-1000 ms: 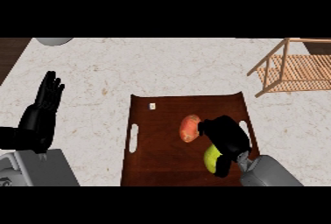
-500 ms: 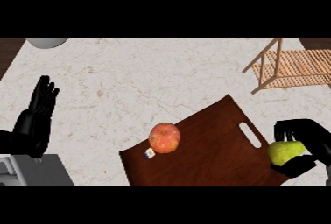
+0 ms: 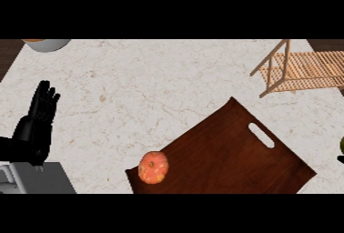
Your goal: Pick the pear from the tray and place it in the tiered shelf
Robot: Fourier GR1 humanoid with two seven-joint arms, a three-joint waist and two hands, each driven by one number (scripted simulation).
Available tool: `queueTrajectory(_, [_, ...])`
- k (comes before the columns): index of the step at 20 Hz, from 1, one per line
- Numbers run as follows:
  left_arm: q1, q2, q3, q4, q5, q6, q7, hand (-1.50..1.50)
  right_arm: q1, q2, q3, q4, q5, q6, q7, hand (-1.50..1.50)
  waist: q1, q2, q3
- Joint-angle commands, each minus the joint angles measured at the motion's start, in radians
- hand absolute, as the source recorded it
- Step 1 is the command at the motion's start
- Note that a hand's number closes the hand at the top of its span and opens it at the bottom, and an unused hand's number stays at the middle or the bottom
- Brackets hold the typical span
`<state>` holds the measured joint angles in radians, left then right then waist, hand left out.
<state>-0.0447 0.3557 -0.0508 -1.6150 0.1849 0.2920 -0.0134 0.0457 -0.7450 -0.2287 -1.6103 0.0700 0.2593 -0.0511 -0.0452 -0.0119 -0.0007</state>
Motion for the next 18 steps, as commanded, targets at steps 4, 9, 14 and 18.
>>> queueTrajectory(4, [-0.041, -0.001, -0.007, -0.032, 0.000, 0.012, 0.121, 0.00, 0.012, -0.080, -0.280, -0.102, -0.172, 0.006, 0.210, 1.50, 0.026, 0.007, 0.000])
queueTrajectory(9, [-0.039, -0.046, -0.017, 0.005, -0.015, 0.005, 0.078, 0.00, -0.035, -0.127, -0.361, 0.070, -0.142, 0.056, 0.133, 1.50, 0.044, 0.012, 0.001])
queueTrajectory(14, [-0.044, -0.036, -0.026, -0.027, -0.036, -0.002, 0.116, 0.00, -0.162, -0.094, -0.292, 0.190, -0.068, -0.019, 0.135, 1.50, 0.053, 0.013, 0.001])
queueTrajectory(18, [-0.060, -0.024, -0.002, 0.024, -0.019, -0.033, 0.094, 0.00, -0.297, -0.093, -0.238, 0.346, -0.027, -0.057, 0.086, 1.50, 0.058, 0.015, 0.001])
